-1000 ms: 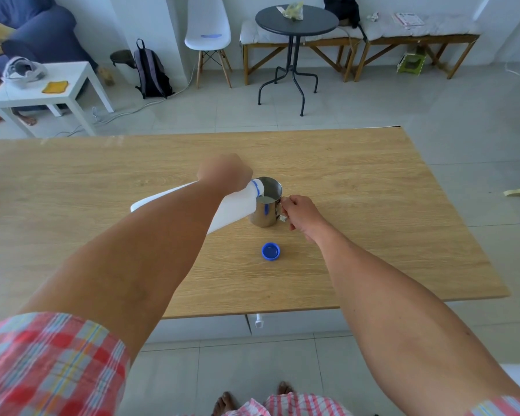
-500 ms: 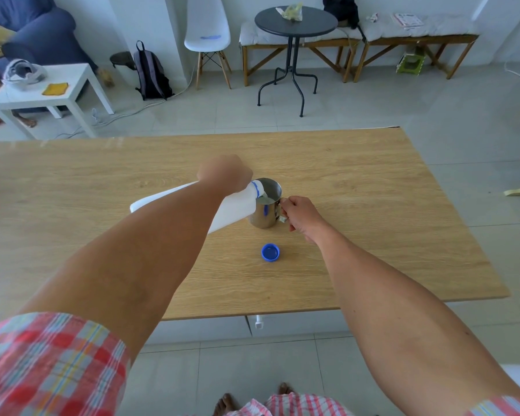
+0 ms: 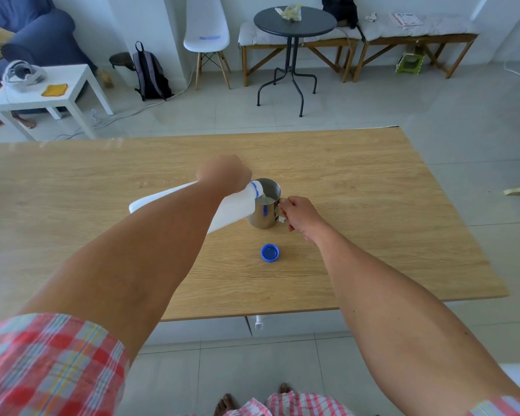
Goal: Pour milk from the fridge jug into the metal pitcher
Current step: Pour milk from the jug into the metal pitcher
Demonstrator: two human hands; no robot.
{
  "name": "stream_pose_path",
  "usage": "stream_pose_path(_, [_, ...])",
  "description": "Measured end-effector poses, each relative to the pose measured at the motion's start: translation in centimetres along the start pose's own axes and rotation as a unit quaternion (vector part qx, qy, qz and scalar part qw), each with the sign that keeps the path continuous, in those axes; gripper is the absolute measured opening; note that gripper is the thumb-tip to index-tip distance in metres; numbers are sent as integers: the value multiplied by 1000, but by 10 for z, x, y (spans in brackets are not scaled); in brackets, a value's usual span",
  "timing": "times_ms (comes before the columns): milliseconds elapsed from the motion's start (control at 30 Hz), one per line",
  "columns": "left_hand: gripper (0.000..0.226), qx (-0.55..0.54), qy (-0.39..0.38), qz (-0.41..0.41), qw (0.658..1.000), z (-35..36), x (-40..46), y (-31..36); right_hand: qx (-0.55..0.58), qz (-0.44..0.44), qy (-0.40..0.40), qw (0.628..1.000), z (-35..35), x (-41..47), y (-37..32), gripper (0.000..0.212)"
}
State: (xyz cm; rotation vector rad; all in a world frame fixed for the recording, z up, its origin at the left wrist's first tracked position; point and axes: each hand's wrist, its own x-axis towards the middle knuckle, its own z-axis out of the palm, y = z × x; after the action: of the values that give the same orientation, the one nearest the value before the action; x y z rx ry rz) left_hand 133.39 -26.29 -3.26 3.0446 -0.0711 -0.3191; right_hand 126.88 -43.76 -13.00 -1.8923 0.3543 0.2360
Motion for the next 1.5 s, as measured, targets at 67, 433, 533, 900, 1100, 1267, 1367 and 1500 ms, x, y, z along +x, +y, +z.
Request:
stream_pose_path(67, [25,2,1,0,1000,0,0,0,-1,0,-2,1000,0,0,0,39])
stream_pose_path(433, [26,5,0,4,1000,-1,-1,1,-2,3,-4,1000,-1,1,1,38])
stream_pose_path(533, [27,4,1,3,1000,-1,-1,0,-2,3,-3,1000,0,1,1,38])
stream_pose_path(900, [28,5,3,5,1000,-1,-1,-1,3,6,-1,1000,0,1,1,38])
stream_pose_path(1100, [27,8,1,7,1000,-1,-1,0,7,6,-2,1000,0,1,0,38])
stream_pose_path(1267, [28,10,1,5,1000,-1,-1,0,9,8,-3,1000,0,1,1,37])
stream_pose_path(1367, [27,8,0,6,1000,-1,-1,0,10,6,-2,1000,0,1,0,37])
stream_pose_path(1500, [28,7,0,5,1000,-1,-1,0,6,7,-4,1000,0,1,1,38])
